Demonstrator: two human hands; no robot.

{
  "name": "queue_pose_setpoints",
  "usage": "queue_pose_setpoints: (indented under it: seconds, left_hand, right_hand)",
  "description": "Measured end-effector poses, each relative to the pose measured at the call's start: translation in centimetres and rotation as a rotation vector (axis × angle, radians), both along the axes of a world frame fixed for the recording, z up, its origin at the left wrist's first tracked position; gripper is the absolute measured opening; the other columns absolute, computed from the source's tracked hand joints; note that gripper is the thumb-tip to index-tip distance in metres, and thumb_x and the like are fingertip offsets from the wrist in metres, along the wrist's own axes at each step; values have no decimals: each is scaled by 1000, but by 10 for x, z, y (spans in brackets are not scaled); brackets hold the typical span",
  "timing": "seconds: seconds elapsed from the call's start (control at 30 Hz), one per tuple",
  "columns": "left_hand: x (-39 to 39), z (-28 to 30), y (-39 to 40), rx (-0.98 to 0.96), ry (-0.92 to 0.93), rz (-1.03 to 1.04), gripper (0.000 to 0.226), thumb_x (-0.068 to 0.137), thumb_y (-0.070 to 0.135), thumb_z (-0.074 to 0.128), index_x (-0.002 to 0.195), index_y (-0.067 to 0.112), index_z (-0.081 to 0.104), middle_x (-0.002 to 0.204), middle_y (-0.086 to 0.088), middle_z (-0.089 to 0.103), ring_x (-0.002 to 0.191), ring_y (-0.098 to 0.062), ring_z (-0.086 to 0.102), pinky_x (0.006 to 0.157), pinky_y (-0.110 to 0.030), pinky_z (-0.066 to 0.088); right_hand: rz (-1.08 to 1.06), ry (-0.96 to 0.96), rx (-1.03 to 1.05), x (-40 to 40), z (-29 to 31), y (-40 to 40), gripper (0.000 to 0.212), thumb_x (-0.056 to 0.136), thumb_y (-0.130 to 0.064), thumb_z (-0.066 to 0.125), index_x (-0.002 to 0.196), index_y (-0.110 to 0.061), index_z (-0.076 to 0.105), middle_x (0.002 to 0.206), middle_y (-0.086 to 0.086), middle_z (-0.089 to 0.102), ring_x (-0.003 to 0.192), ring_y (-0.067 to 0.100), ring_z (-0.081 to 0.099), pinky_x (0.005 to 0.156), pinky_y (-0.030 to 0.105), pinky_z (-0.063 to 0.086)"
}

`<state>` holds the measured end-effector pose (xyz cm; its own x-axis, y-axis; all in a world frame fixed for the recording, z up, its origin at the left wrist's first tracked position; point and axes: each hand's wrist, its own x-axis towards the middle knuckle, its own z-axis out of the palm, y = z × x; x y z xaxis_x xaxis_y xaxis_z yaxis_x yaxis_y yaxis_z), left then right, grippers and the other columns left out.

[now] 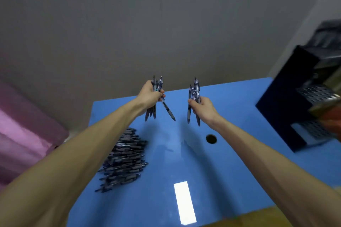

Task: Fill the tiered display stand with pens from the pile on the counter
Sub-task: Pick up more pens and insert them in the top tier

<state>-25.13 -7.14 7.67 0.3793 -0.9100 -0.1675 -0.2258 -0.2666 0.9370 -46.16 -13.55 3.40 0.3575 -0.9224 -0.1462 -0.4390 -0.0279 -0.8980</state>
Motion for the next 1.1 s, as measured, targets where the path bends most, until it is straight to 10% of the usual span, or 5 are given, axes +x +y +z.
queue_pose_setpoints:
  seconds: [0.53, 1.1]
  left_hand:
    - [-282, 93, -52, -259, -103, -242, 27, 100, -7, 43, 117, 14, 45, 102, -5, 61, 92, -18, 64, 85, -38, 55]
    - [-436, 179, -165, -297, -516, -152, 20, 98, -6, 43, 115, 5, 40, 102, -2, 64, 102, -28, 68, 92, -51, 56]
  right_hand:
    - [-298, -244, -71, -303, 99, 1, 30, 92, -18, 72, 73, -15, 49, 52, -2, 40, 41, 10, 33, 38, 21, 27]
    - [-142, -183, -296, -474, 178, -158, 8, 92, -24, 73, 90, -16, 70, 79, 2, 77, 41, -5, 48, 55, 22, 37]
